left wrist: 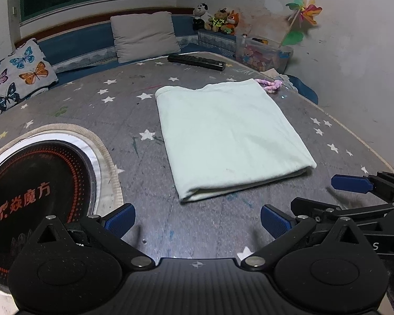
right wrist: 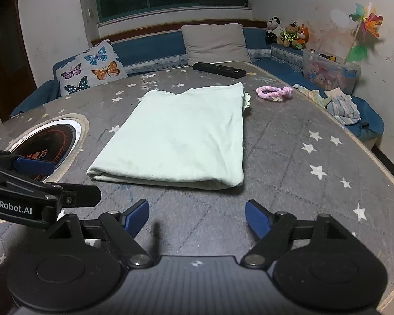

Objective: Fold clothes

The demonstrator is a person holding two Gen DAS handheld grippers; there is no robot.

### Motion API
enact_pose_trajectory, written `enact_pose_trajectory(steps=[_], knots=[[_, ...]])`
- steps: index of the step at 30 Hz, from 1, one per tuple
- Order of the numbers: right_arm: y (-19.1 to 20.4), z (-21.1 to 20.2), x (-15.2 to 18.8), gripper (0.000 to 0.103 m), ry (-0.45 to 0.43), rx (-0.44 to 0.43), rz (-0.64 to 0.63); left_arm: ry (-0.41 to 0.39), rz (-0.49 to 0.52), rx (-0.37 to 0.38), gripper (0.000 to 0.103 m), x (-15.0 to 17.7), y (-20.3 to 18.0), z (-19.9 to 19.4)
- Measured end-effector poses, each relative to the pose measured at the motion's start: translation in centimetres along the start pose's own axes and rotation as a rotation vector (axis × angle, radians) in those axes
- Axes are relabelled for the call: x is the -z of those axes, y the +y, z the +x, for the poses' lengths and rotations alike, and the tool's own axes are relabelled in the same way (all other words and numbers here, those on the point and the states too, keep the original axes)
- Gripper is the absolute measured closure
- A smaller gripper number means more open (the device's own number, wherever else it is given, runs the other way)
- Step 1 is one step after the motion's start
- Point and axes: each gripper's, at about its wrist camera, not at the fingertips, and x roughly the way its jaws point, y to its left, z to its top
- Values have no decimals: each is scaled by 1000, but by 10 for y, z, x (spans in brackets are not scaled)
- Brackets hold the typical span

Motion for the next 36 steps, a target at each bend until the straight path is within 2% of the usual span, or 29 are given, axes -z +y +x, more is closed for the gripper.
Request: enact_pose_trajectory(steps=[12,36], knots=[[-1,2,4,19,13,10,-5,24,-6,-14,0,10,-5,1],[-7,3,10,7,20,31,6,34,8,-27,0,17,-16,-2]])
